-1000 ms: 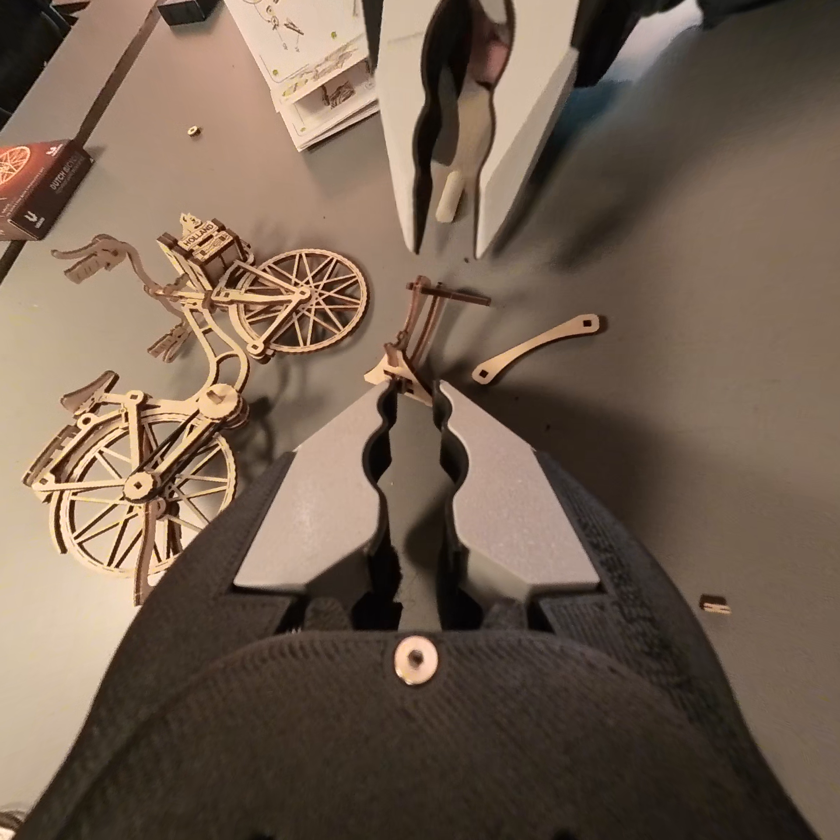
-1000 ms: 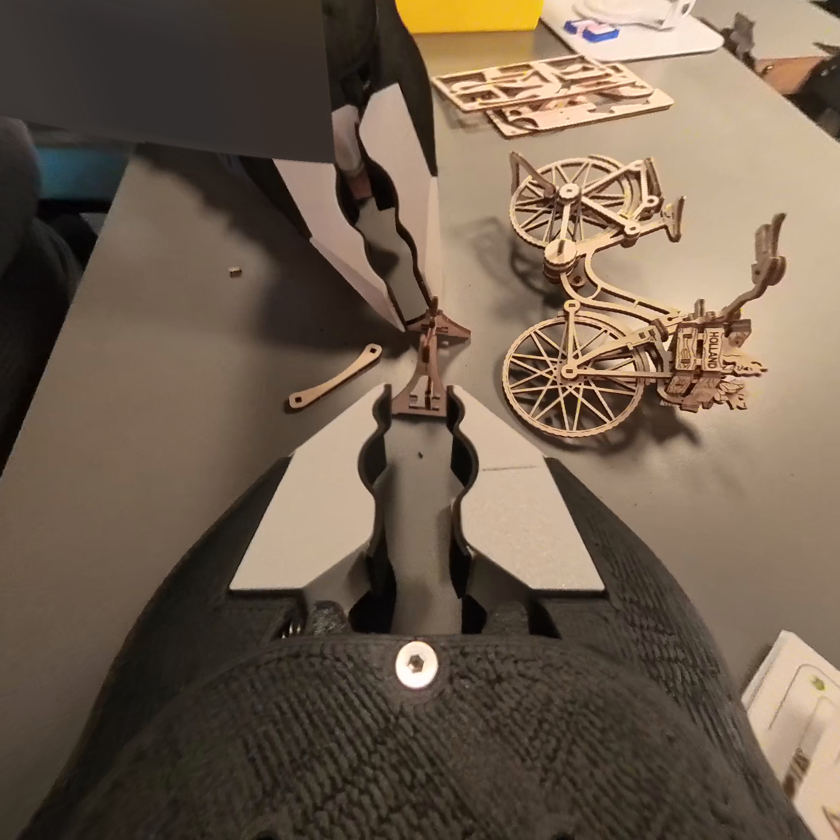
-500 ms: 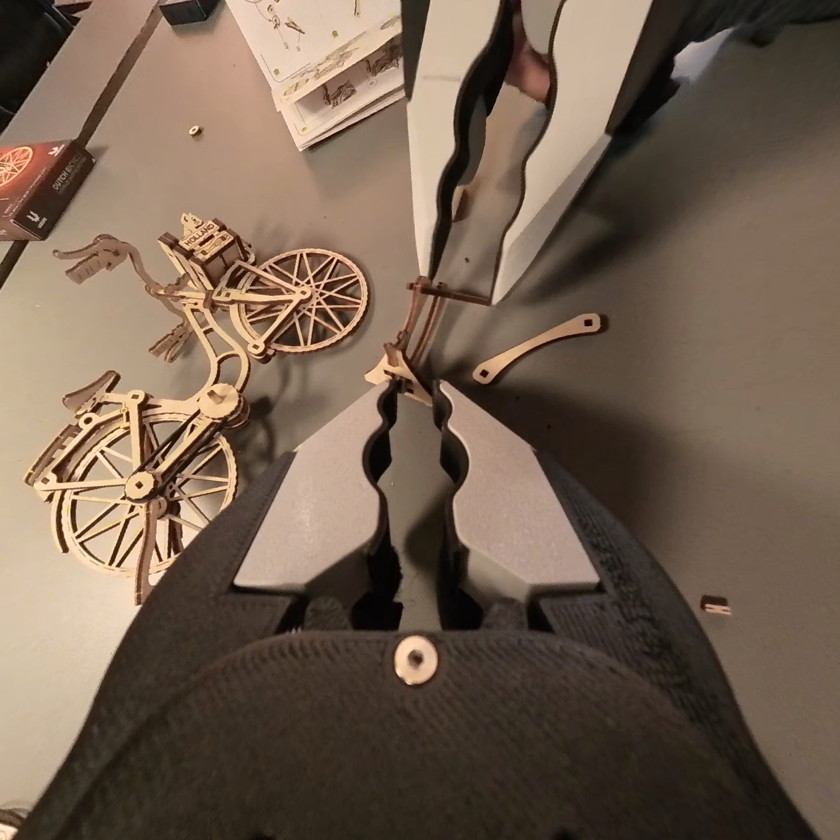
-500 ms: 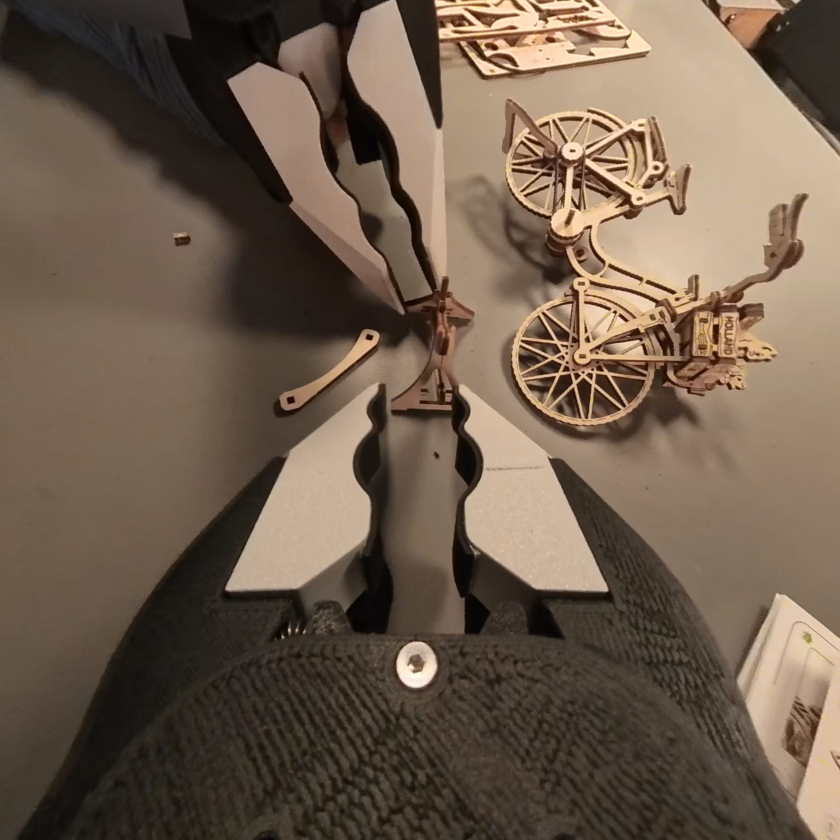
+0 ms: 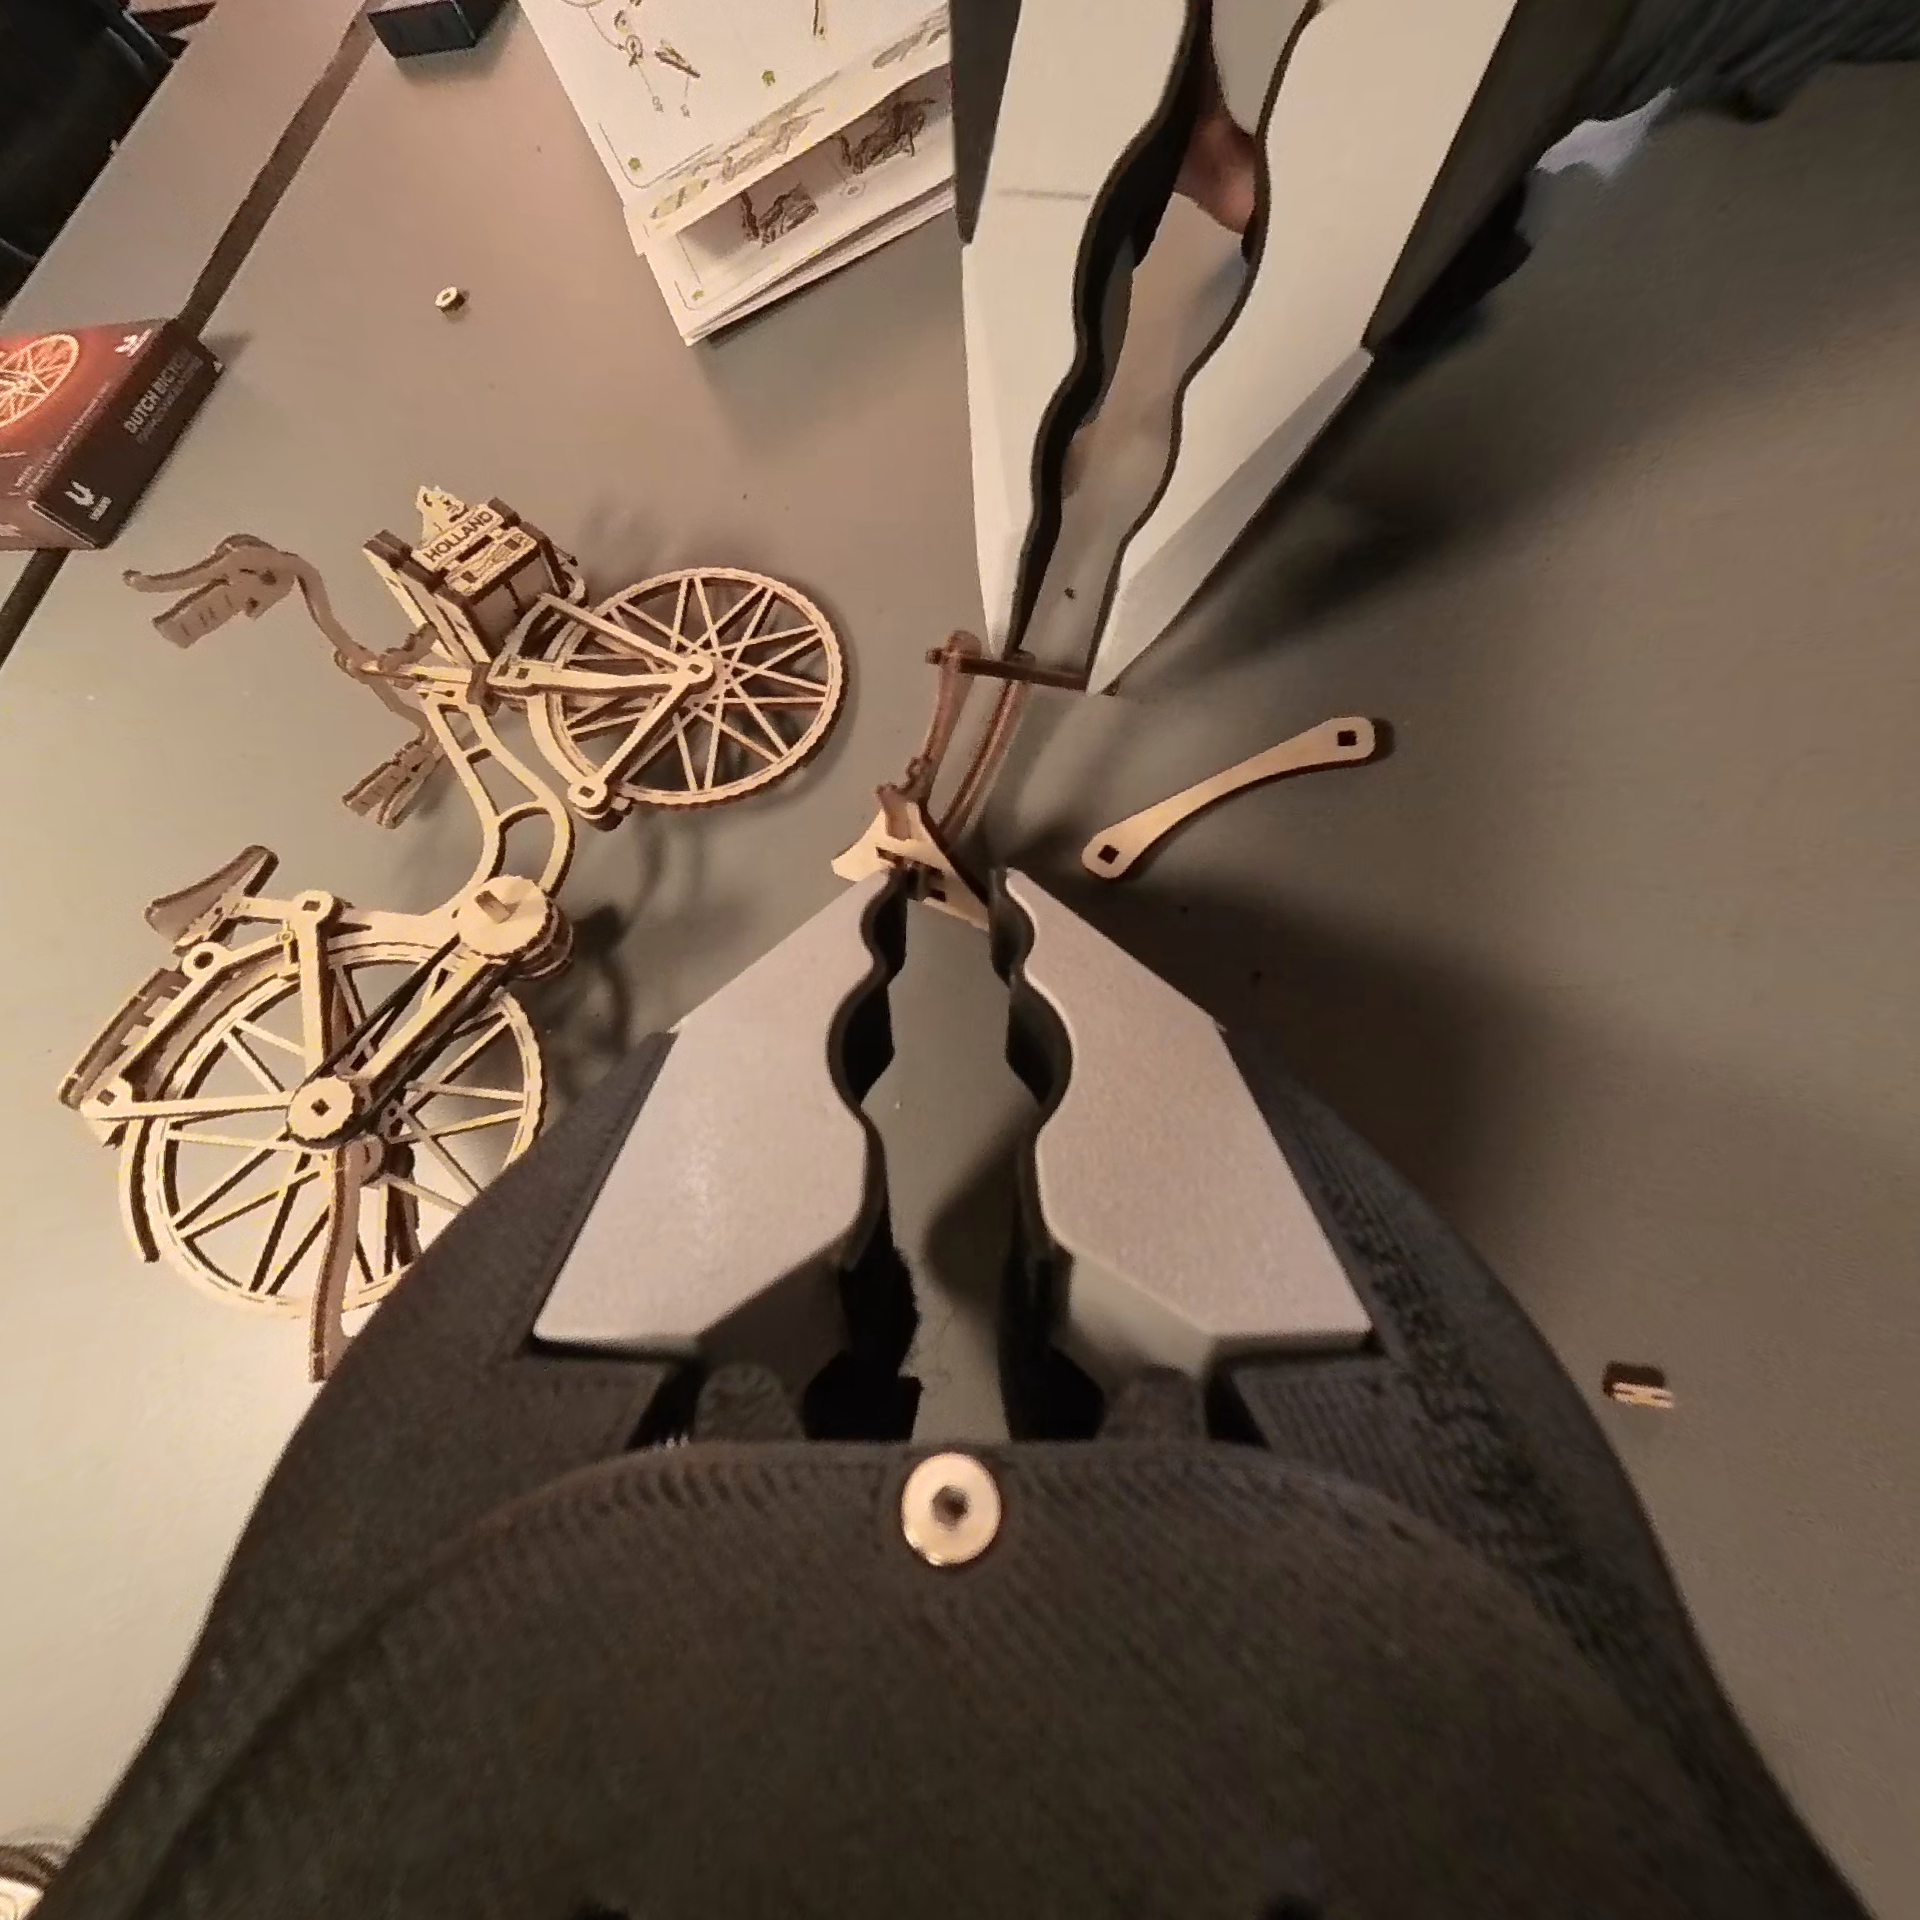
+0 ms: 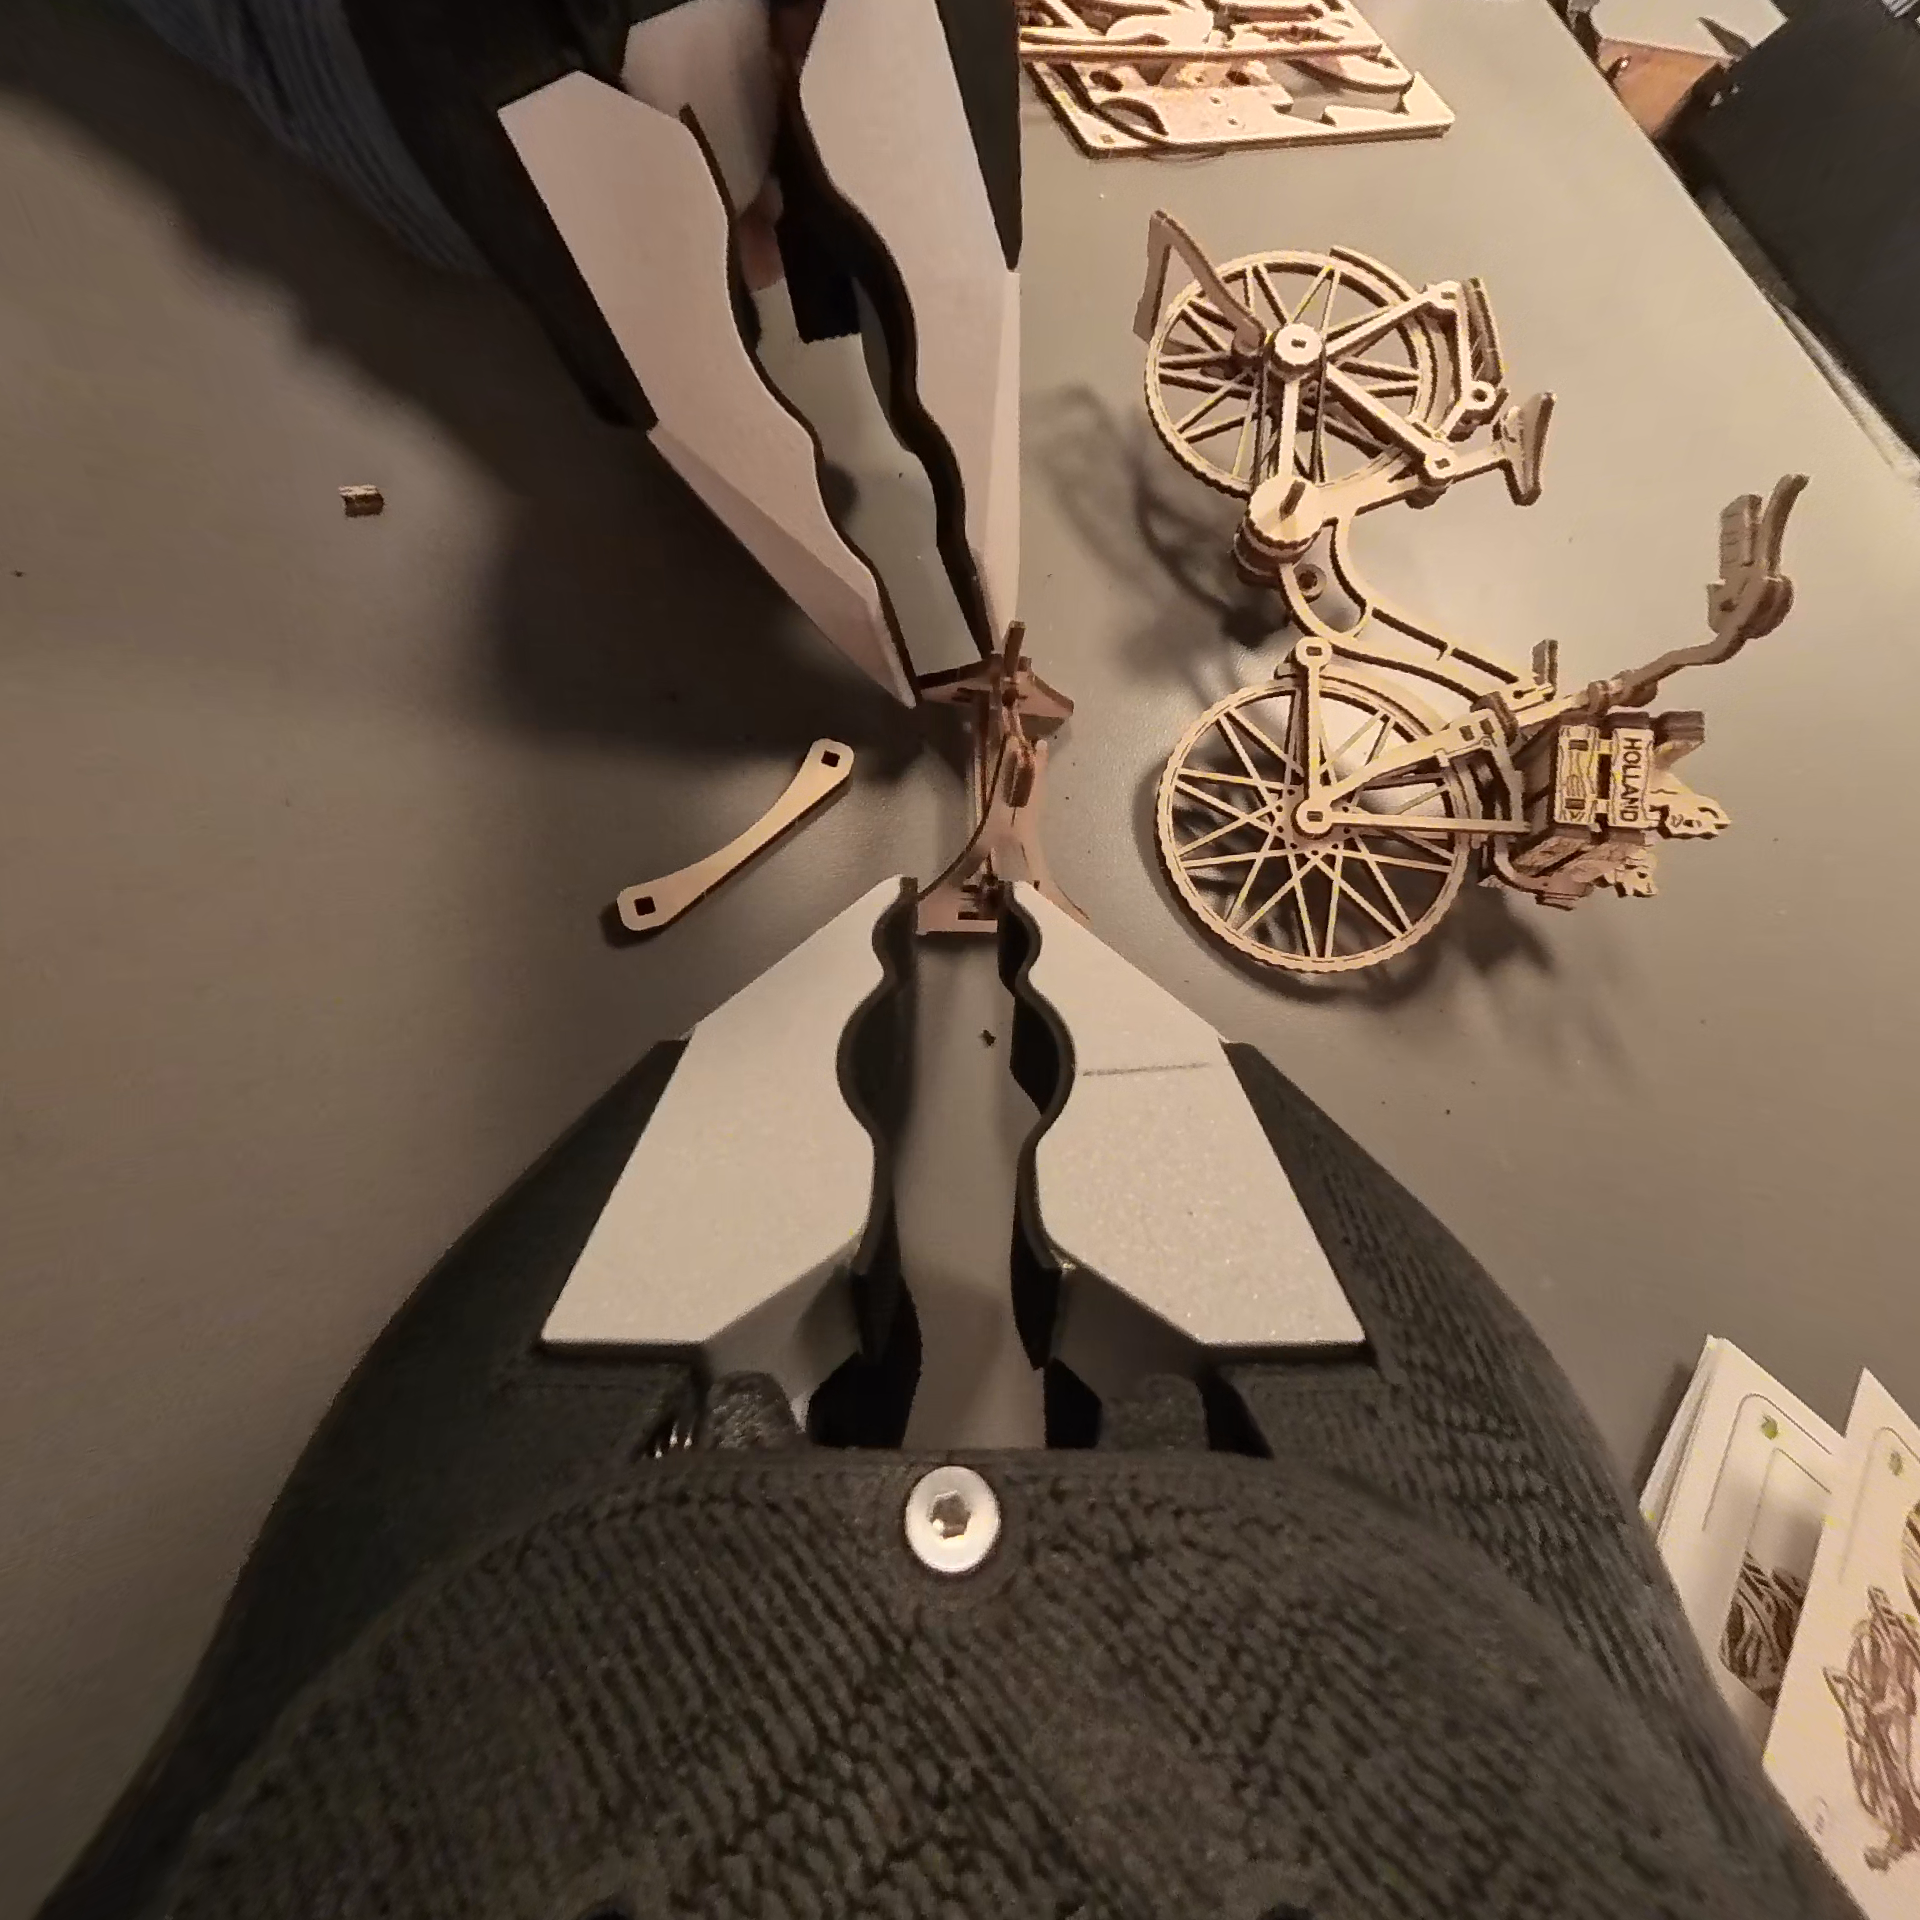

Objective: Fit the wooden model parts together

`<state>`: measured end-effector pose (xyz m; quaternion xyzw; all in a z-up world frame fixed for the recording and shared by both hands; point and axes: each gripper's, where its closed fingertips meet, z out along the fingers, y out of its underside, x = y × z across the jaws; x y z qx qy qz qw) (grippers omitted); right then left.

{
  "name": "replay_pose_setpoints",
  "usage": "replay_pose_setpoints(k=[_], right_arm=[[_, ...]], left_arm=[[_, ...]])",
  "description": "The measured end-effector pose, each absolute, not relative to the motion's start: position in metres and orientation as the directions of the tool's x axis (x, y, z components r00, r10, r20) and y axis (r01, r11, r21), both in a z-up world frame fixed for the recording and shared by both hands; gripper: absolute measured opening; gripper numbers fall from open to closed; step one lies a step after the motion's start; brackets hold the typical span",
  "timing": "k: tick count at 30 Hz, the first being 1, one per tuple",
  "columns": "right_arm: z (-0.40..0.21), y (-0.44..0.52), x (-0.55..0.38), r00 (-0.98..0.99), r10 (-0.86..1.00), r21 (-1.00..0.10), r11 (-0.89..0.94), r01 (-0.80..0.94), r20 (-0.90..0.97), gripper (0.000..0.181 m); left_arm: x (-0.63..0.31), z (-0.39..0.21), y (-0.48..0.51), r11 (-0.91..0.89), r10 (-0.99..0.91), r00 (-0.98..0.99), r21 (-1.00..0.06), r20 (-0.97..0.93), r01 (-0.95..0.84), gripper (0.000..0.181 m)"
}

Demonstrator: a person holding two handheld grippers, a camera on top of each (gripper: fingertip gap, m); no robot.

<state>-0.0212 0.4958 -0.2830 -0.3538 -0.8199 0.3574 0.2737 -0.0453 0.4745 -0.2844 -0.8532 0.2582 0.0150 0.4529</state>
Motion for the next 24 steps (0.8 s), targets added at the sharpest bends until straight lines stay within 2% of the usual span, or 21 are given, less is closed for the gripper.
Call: replay_pose_setpoints(k=[24], right_arm=[[-0.2819, 0.4956, -0.02, -0.587, 0.801, -0.793, 0.432, 0.429, 0.119, 0.009]], left_arm=[[-0.047, -0.2842, 0.4746, -0.47, -0.436, 0.876, -0.778, -0.207, -0.418, 0.013]])
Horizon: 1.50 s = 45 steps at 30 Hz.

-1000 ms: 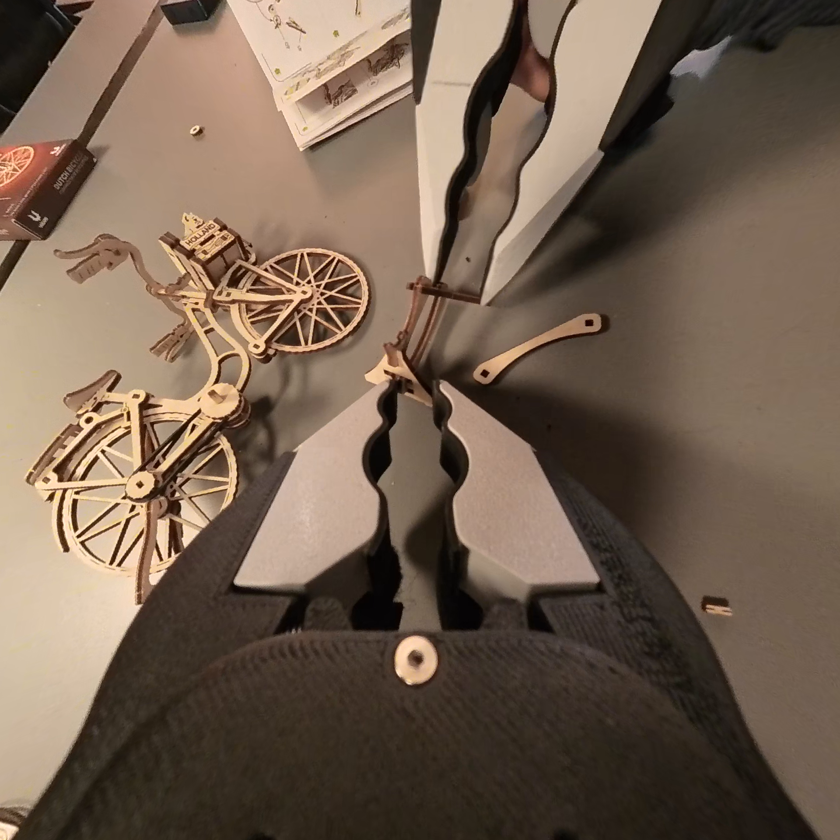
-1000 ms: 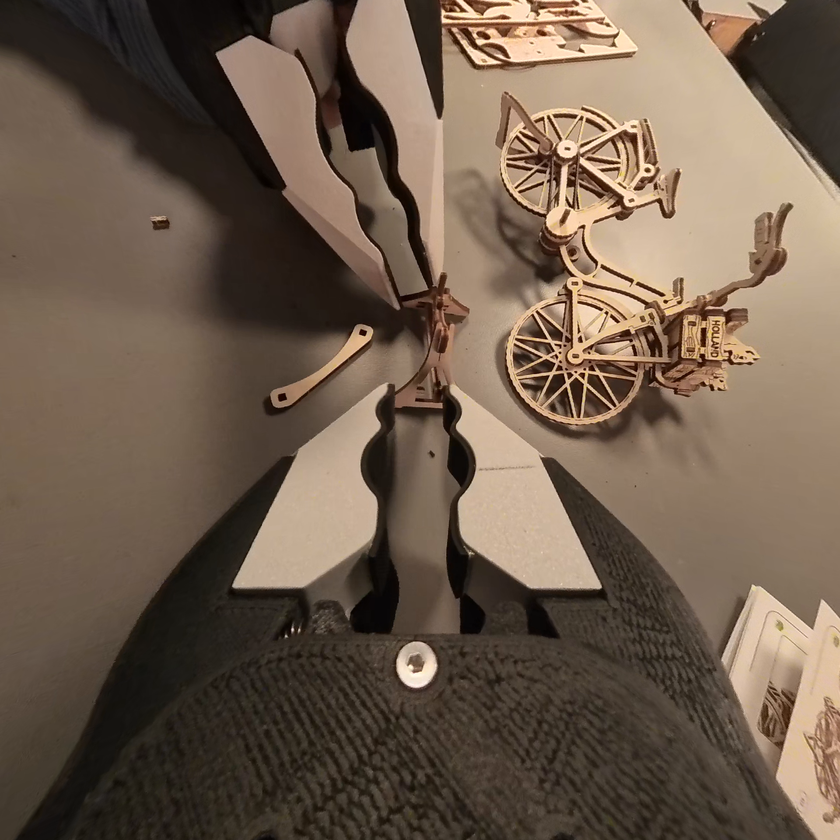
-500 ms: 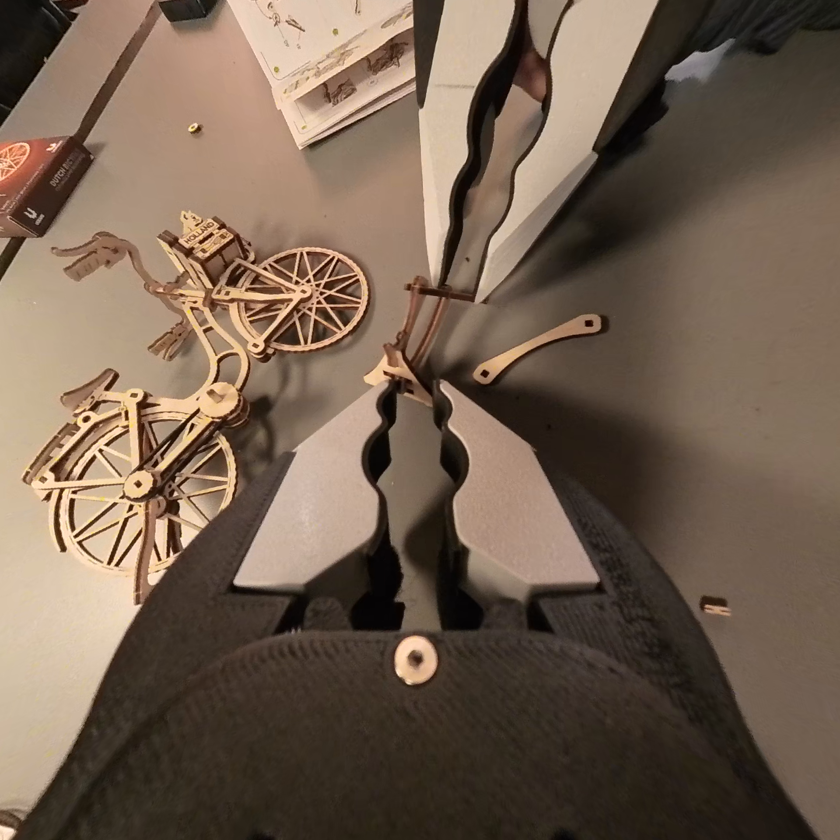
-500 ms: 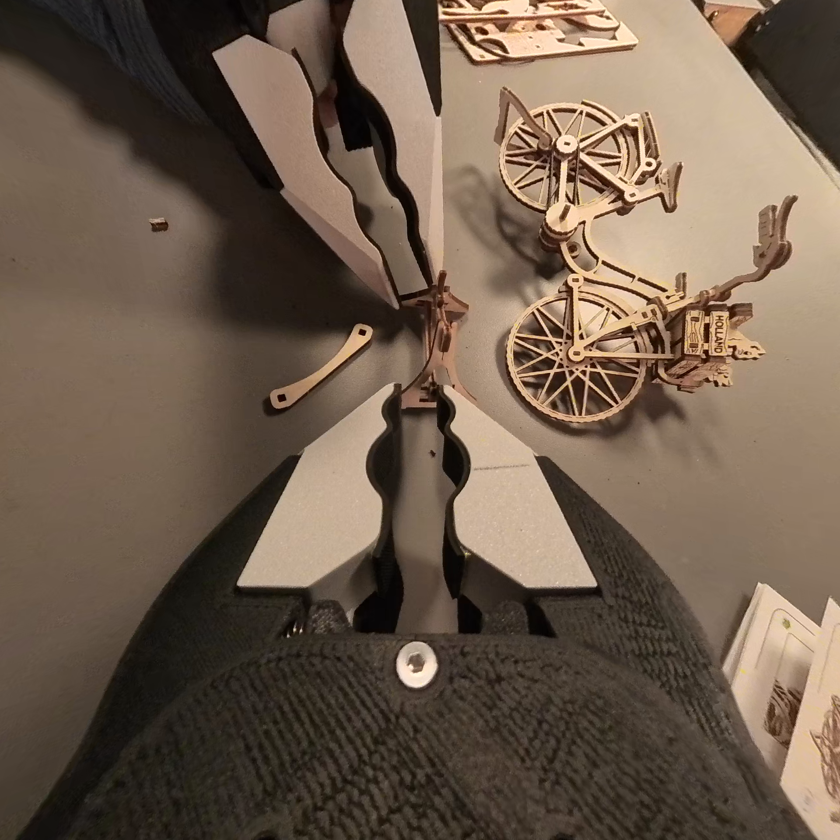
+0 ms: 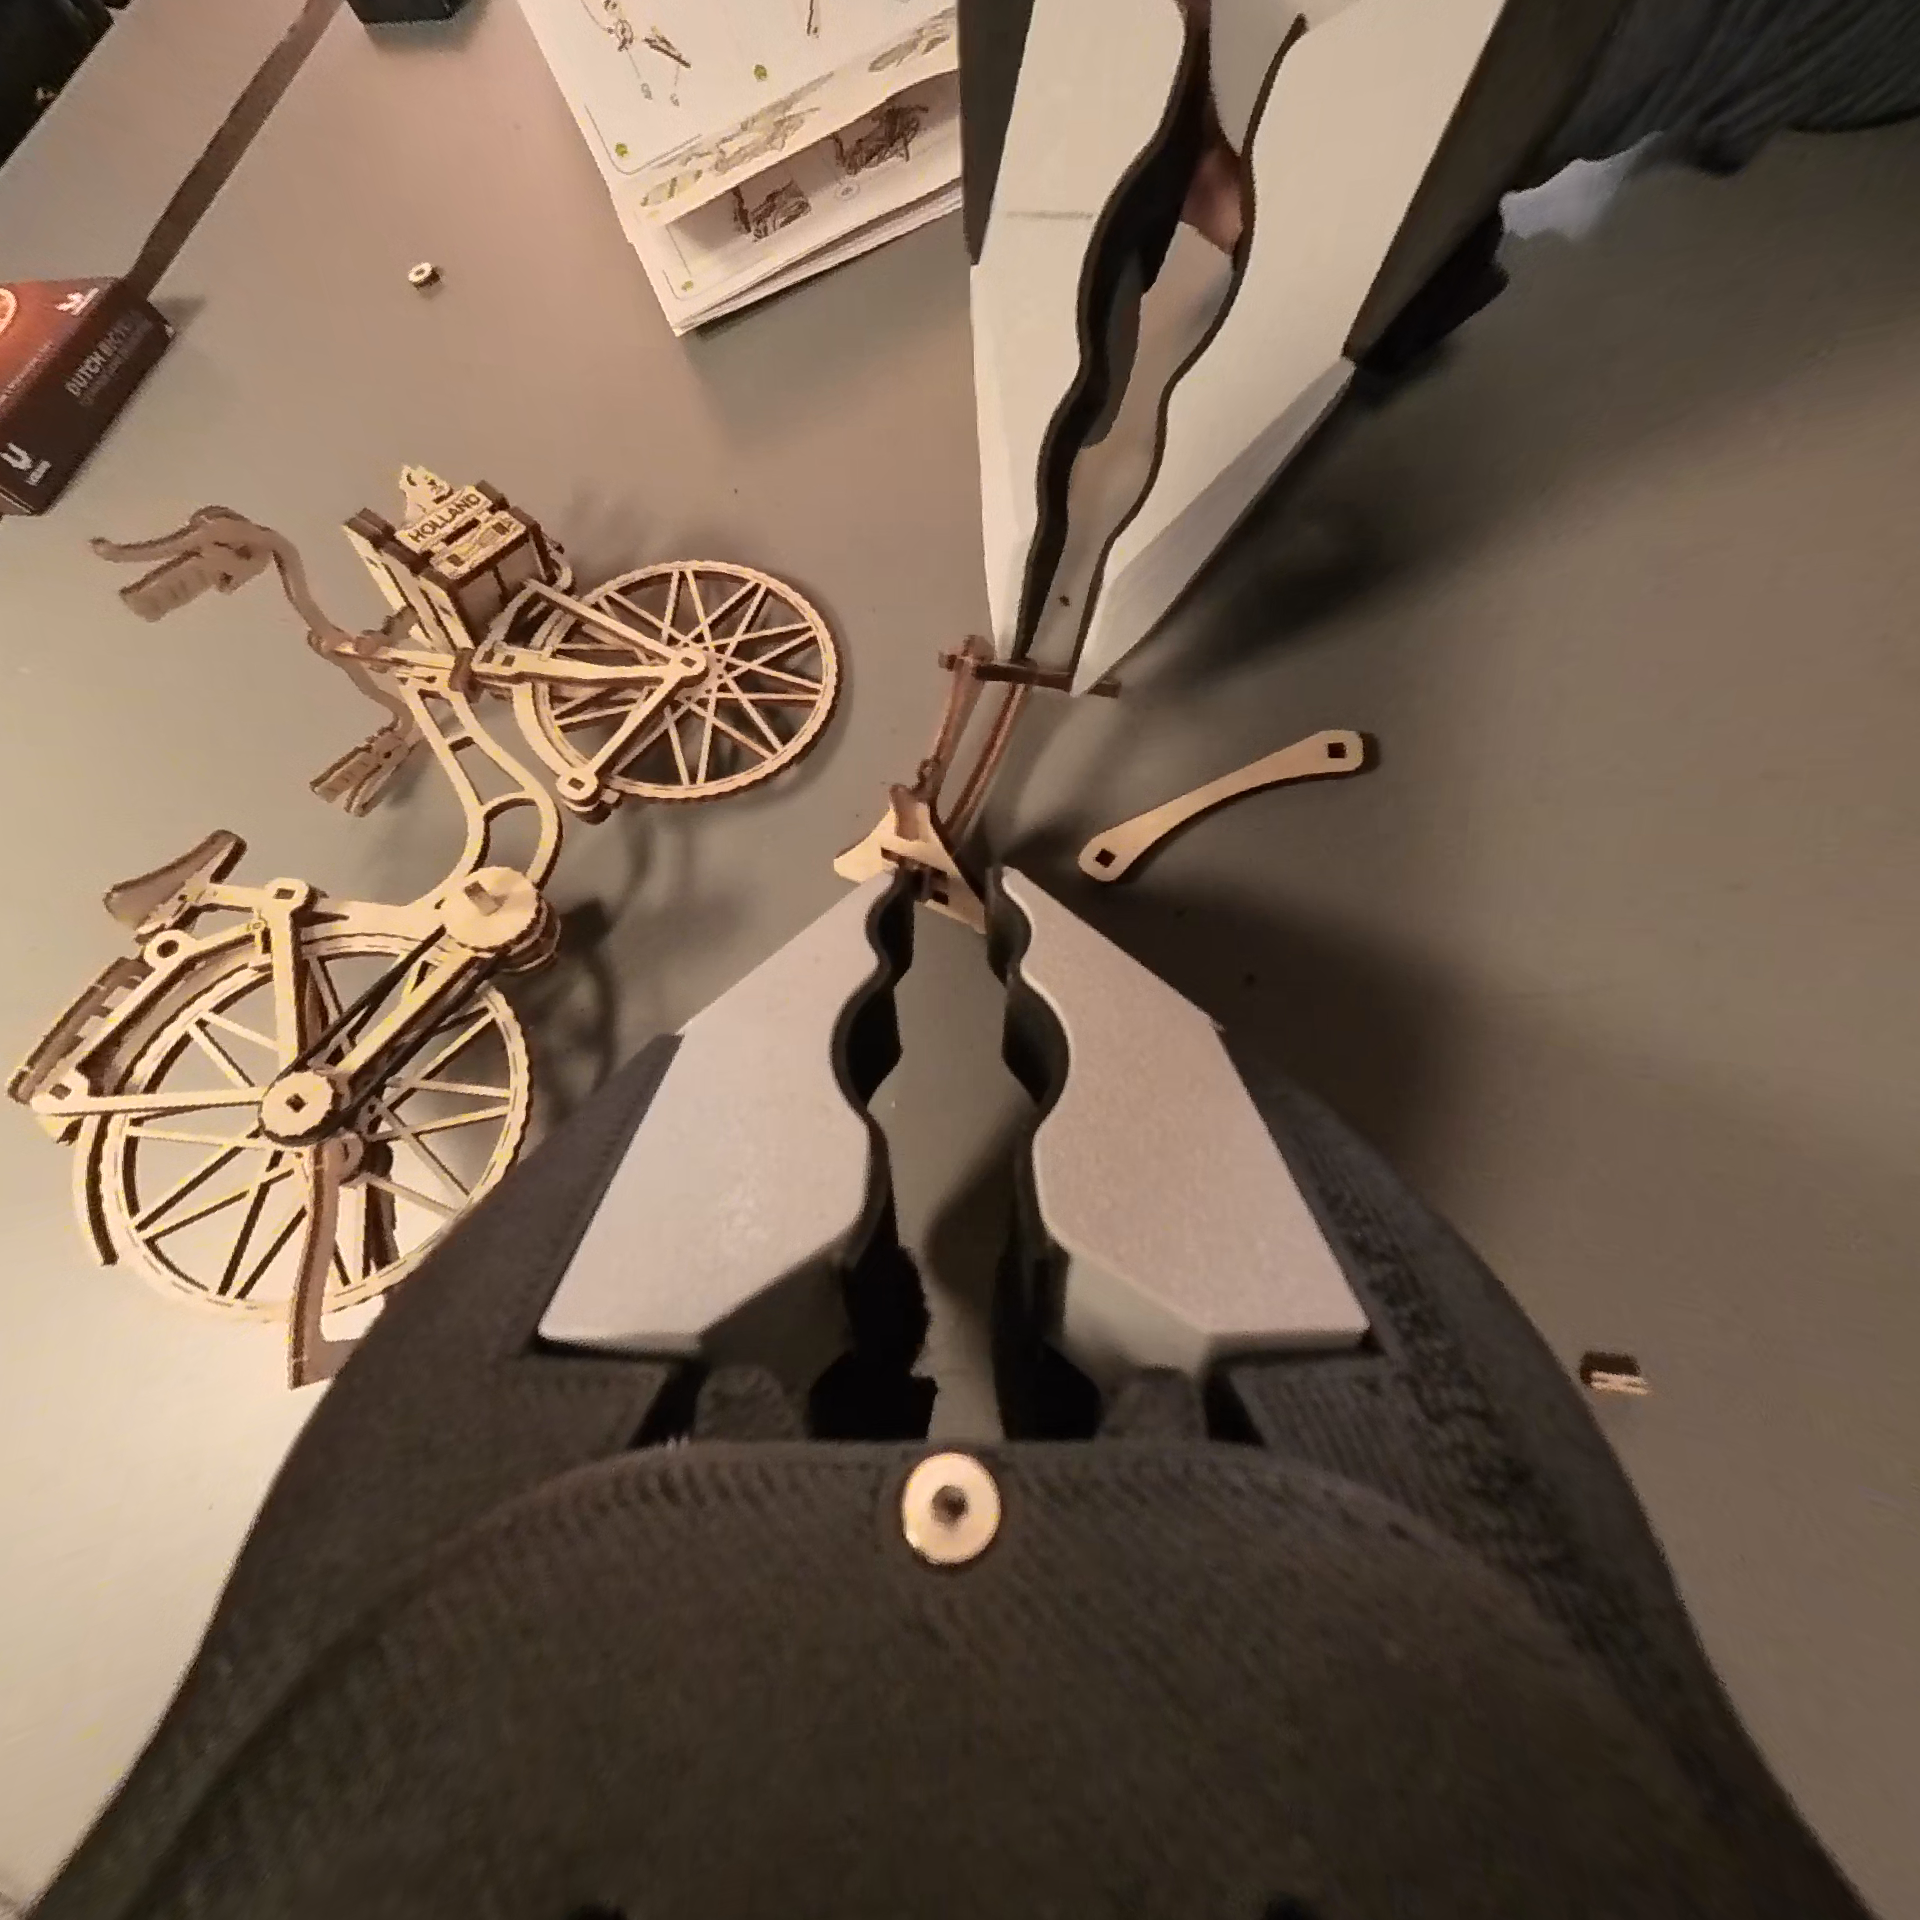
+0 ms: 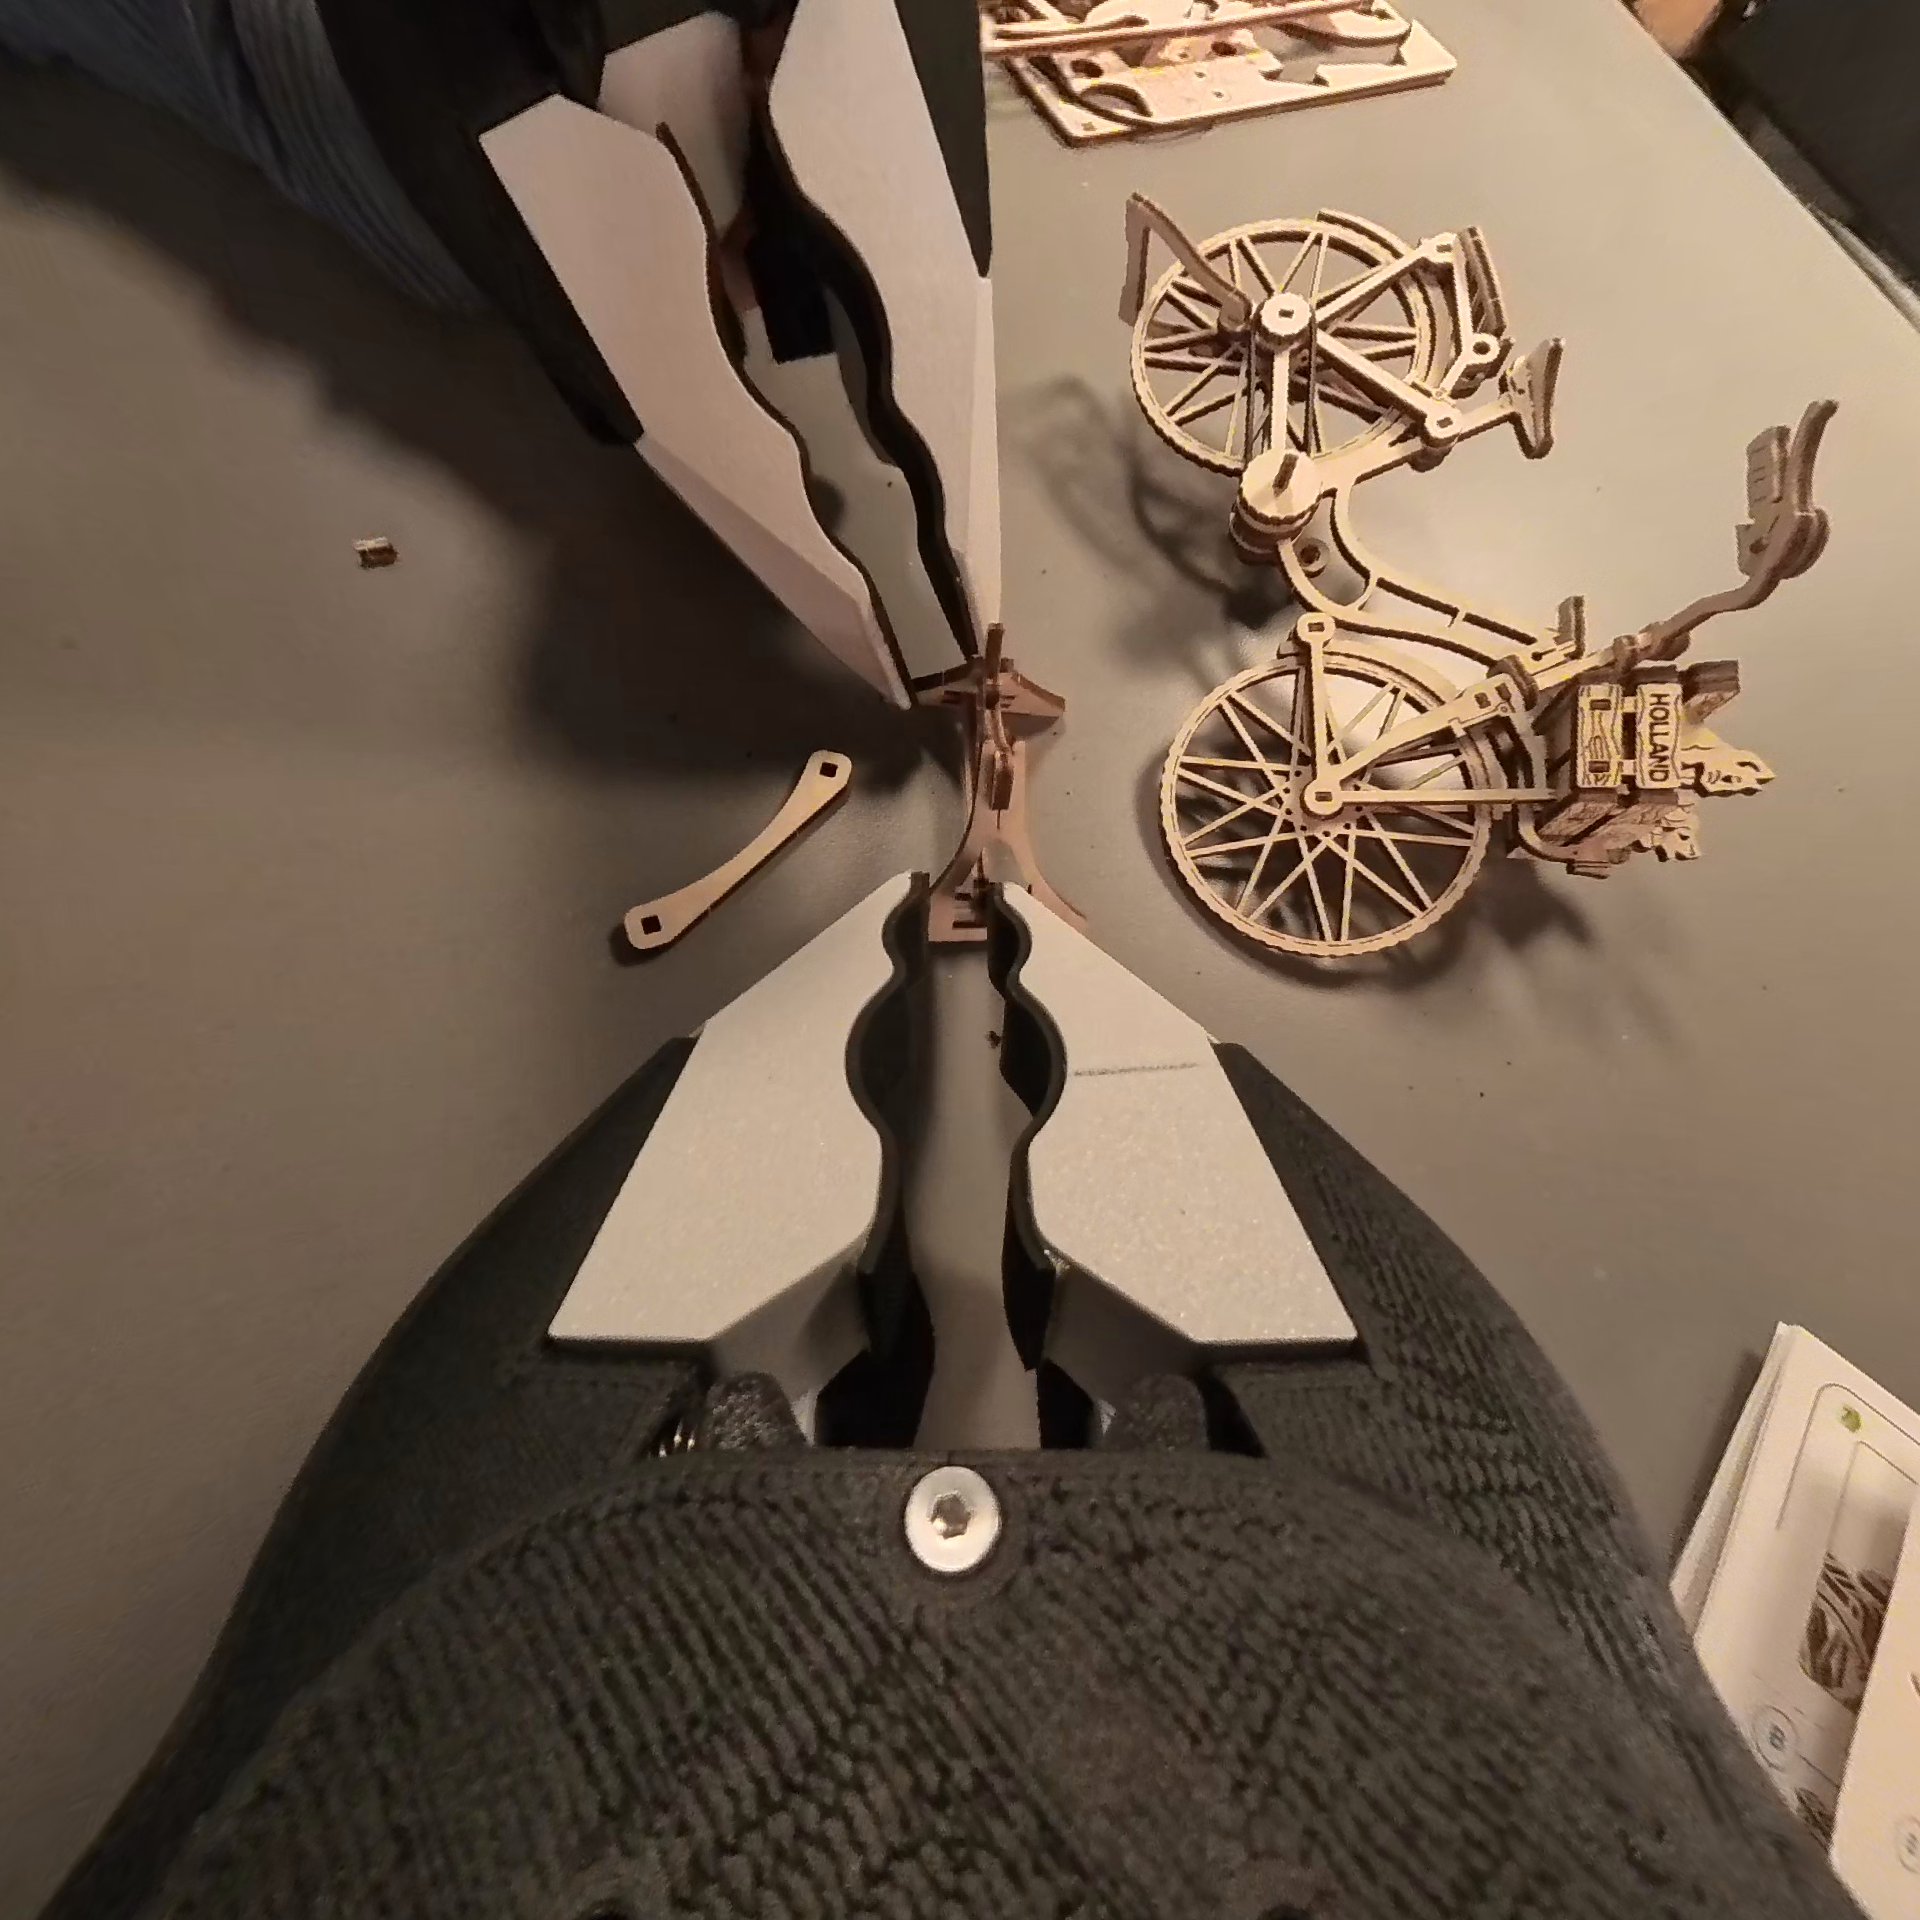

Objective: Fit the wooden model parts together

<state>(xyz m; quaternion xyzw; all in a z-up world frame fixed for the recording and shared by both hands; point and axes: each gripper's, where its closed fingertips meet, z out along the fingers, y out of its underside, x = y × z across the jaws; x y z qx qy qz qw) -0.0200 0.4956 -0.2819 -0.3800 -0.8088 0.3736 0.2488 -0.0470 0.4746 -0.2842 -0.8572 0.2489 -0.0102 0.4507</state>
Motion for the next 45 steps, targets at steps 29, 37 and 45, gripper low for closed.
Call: replay_pose_setpoints(k=[29, 37, 45], right_arm=[[-0.278, 0.497, -0.014, -0.595, 0.794, -0.795, 0.439, 0.419, 0.125, 0.023], [-0.286, 0.499, -0.012, -0.608, 0.788, -0.779, 0.44, 0.447, 0.097, 0.022], [-0.288, 0.499, -0.01, -0.616, 0.783, -0.77, 0.446, 0.456, 0.089, 0.02]], left_arm=[[-0.045, -0.286, 0.474, -0.46, -0.442, 0.864, -0.767, -0.239, -0.447, 0.014], [-0.045, -0.282, 0.474, -0.433, -0.438, 0.857, -0.773, -0.27, -0.465, 0.03], [-0.042, -0.283, 0.472, -0.427, -0.456, 0.848, -0.769, -0.271, -0.475, 0.024]])
